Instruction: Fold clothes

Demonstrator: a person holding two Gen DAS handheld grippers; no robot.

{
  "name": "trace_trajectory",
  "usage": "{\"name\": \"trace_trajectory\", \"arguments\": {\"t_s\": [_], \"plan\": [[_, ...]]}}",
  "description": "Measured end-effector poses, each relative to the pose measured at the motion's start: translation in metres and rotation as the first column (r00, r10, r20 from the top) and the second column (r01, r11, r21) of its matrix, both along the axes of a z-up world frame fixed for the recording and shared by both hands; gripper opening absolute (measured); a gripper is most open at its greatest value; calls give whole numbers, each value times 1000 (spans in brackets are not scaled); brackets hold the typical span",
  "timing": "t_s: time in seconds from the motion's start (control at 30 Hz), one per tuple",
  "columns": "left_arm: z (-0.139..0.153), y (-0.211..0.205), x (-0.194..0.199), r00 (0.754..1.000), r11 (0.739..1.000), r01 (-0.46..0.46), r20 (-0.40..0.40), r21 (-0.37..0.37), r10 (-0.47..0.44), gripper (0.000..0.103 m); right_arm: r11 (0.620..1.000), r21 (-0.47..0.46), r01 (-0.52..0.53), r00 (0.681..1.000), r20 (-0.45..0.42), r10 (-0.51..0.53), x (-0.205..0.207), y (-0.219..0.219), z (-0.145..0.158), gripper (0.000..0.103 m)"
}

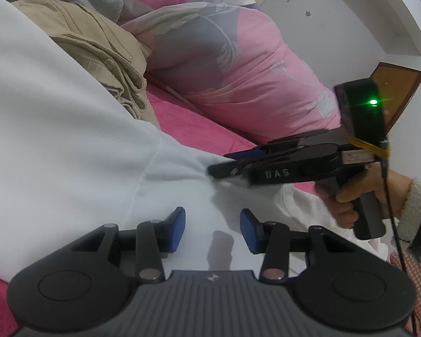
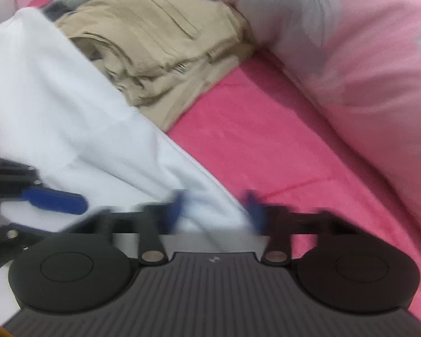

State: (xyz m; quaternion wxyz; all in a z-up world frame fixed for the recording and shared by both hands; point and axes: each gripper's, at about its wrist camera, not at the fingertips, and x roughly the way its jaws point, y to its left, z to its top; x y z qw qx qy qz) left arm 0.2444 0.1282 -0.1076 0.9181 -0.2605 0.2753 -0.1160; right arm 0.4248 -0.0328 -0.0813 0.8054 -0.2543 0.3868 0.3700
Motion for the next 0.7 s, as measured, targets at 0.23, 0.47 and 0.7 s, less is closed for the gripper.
{"name": "trace_trajectory", "arguments": {"t_s": [0.23,0.47,0.7], "plan": [[-1,-1,-1,1000,1000,-2,1,8,2,44,997,30,67,990,122,-70,-1,10,-8,5],[-3,3,0,1000,1000,-1,2,-9,1,44,890,216,402,897,105,-430,37,-22,-13,5],[-3,1,2,1000,1000,-1,0,-7,1,44,797,320,512,809,131,-573,-11,-115,62,11]]}}
